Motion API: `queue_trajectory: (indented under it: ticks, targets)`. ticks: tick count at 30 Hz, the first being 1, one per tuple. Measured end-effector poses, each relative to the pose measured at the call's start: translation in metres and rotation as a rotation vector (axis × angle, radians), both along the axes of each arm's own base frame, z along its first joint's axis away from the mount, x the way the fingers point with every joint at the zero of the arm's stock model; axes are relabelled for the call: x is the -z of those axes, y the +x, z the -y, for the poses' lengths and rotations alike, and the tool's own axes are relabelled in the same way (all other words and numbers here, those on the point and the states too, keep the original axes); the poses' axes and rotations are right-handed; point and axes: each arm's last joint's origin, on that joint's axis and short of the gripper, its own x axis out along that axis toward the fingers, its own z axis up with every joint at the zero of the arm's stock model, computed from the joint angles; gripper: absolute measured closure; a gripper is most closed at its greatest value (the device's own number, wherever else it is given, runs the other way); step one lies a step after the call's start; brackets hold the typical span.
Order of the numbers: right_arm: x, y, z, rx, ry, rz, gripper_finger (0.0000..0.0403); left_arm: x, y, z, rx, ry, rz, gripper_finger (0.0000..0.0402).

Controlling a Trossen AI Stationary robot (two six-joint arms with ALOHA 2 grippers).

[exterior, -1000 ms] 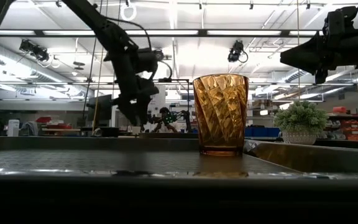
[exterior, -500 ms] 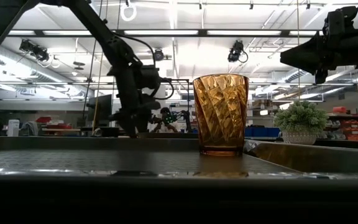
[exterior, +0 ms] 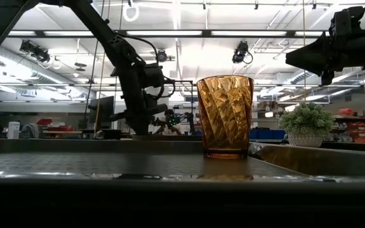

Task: Pick and place plate/cup/fork/spoon on tray
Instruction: Put the black plate to the bottom of the brown cup on the black tray

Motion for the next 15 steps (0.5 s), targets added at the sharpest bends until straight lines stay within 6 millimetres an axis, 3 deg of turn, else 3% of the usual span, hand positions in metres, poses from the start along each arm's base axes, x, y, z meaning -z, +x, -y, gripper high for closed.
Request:
queue_trajectory:
  ticks: [7,15]
  targets:
    - [0.0,0.0,0.0,0.0,0.0,0.0,0.031,-0.013,-0.004,-0.013,-0.014,-0.029,-0.004,0.0391]
    - [0.0,0.0,0.0,0.0,0.0,0.0,0.031,-0.068,-0.011,-0.026,0.114,-0.092,-0.156,0.0391]
